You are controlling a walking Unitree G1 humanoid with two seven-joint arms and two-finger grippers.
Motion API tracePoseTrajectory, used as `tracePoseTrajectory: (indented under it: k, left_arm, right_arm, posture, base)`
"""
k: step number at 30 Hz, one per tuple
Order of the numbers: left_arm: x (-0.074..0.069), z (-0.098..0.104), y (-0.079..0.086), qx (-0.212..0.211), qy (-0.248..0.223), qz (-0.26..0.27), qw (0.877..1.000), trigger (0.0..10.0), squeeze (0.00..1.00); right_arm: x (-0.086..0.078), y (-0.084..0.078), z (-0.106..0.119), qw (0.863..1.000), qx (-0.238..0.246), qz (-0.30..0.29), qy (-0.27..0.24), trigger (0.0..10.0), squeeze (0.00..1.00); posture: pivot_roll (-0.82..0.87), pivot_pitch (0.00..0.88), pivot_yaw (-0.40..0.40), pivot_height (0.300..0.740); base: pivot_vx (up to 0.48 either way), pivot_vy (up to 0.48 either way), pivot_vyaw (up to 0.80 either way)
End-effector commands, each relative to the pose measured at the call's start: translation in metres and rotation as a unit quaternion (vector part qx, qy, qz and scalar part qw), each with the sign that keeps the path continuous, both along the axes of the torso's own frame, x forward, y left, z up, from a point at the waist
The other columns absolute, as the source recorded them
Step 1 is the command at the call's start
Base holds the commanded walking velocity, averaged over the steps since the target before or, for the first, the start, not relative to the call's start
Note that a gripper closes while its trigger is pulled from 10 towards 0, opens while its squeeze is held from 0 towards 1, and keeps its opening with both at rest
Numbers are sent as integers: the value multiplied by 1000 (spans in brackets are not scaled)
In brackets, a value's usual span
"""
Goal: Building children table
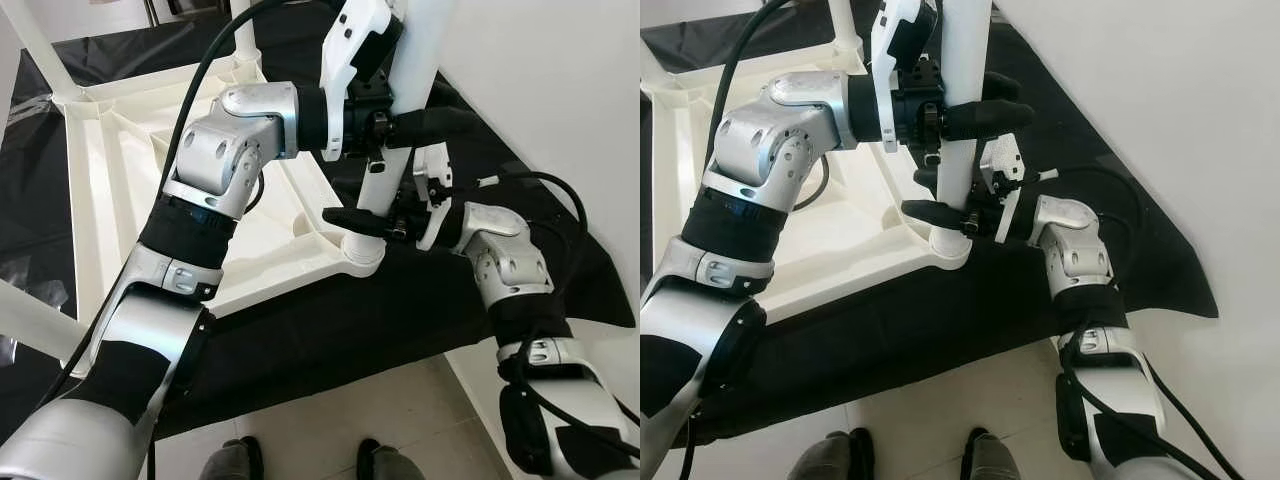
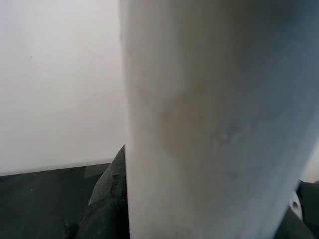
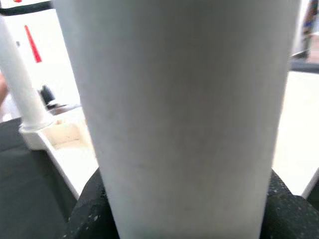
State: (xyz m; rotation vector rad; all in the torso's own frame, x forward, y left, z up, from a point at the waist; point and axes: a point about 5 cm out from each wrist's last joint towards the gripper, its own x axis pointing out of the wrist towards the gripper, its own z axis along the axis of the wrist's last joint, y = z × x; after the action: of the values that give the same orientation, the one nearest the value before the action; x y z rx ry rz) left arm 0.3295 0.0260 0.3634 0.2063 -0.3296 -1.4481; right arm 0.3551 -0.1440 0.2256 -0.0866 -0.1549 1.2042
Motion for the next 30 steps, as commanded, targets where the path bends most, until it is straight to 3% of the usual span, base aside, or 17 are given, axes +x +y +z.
tracePoseTrajectory:
  k: [1,4,5,6,8,14,19,20,22,23,24,25,26,27,28,30]
  left_arm:
    - [4,-10,9,12,20,12,1000,10000,0]
    - [4,-8,9,5,19,12,1000,10000,0]
    - [4,-7,10,-3,41,-1,999,10000,1000]
    - [4,-6,10,-7,58,-11,998,10000,1000]
    - [2,-8,8,2,36,-9,999,10000,1000]
    - [3,-10,5,0,34,-6,999,10000,1000]
    - [5,-3,16,-12,20,28,999,10000,1000]
    - [0,-5,37,-10,27,41,999,10000,0]
    - [0,-5,37,-10,27,41,999,10000,0]
    - [-6,-9,53,-6,33,51,998,10000,0]
    - [-17,-27,92,6,59,88,994,10000,0]
    - [-17,-27,92,6,59,88,994,10000,0]
    - [-20,-33,103,11,66,101,993,10000,0]
    - [-18,-52,127,21,95,160,982,10000,0]
    - [-18,-56,131,24,102,175,979,10000,0]
    - [-14,-83,157,39,125,252,959,10000,0]
  right_arm:
    - [-6,-11,-39,996,4,-49,79,0,0]
    - [-20,-3,-45,996,10,-44,75,0,0]
    - [-23,-3,-46,996,15,-45,78,0,0]
    - [-25,-3,-47,996,19,-47,80,0,0]
    - [-25,-5,-48,995,19,-55,80,0,0]
    - [-24,-7,-46,995,21,-64,77,0,0]
    - [-29,-2,-49,988,8,-122,90,0,0]
    - [-34,0,-65,930,-40,-353,95,0,0]
    - [-34,0,-65,930,-40,-353,95,0,0]
    - [-50,-2,-70,873,-38,-476,100,0,0]
    - [-74,11,-71,833,-20,-545,91,0,0]
    - [-74,11,-71,833,-20,-545,91,0,0]
    - [-77,20,-71,843,-8,-529,93,0,0]
    - [-72,29,-71,845,3,-525,97,0,0]
    - [-70,30,-71,844,4,-527,98,0,0]
    - [-66,44,-70,852,9,-513,100,0,0]
  posture:
    - [23,236,-27,740]
    - [21,241,-23,740]
    - [14,243,-15,740]
    - [14,243,-15,740]
    - [10,243,-13,740]
    - [8,239,-13,740]
    - [21,240,-31,740]
    - [34,241,-34,740]
    - [34,241,-34,740]
    - [48,249,-37,740]
    - [42,264,-10,740]
    - [42,264,-10,740]
    - [42,264,-10,740]
    - [49,264,1,740]
    - [49,264,1,740]
    - [78,256,-7,740]
  base:
    - [0,0,0]
    - [0,0,0]
    - [0,0,0]
    - [0,0,0]
    - [0,0,0]
    - [0,0,0]
    - [0,0,0]
    - [0,0,0]
    - [0,0,0]
    - [0,0,0]
    - [0,0,0]
    - [0,0,0]
    - [0,0,0]
    - [0,0,0]
    - [0,0,0]
    - [0,0,0]
